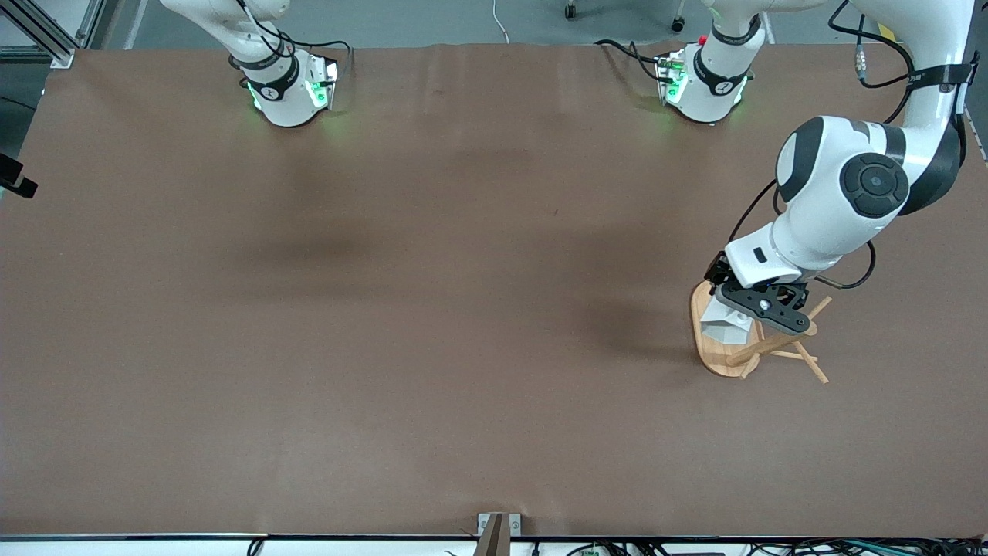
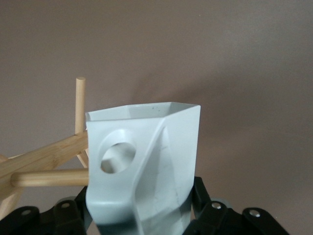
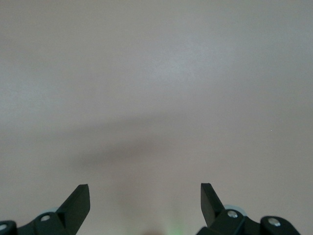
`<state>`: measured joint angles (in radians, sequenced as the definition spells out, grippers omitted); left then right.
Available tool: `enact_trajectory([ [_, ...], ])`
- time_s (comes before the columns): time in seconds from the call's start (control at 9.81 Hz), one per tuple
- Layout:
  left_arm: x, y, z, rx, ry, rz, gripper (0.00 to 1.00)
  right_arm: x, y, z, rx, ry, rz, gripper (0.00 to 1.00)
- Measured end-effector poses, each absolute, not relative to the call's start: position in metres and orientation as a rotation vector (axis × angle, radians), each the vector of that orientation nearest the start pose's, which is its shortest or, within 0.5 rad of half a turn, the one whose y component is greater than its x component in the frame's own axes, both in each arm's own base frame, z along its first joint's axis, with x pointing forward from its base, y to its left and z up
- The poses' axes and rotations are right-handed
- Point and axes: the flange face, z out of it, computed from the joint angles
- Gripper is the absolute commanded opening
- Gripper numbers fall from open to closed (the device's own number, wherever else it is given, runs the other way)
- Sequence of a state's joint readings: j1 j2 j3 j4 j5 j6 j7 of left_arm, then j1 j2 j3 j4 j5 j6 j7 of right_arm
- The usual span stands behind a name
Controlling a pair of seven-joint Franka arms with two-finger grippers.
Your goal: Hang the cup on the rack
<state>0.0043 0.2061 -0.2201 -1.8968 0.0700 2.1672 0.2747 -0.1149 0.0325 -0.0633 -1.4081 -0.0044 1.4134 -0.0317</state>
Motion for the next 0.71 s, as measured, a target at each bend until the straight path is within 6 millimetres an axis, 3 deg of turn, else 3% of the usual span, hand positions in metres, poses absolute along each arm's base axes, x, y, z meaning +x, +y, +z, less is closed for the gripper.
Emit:
enact_trajectory([
  [0.31, 0.605, -0.108, 0.400, -3.023, 0.765, -0.115, 0.02, 0.539, -0.097, 0.668, -3.136, 0.231, 0.048, 1.00],
  [0.61, 0.609, -0.098, 0.393, -3.028, 0.741, -0.127, 0.11, 0.539, -0.097, 0.668, -3.136, 0.231, 0.051, 1.00],
  [0.71, 0.610, -0.098, 0.392, -3.031, 0.737, -0.130, 0.38, 0.539, -0.097, 0.668, -3.136, 0.231, 0.051, 1.00],
])
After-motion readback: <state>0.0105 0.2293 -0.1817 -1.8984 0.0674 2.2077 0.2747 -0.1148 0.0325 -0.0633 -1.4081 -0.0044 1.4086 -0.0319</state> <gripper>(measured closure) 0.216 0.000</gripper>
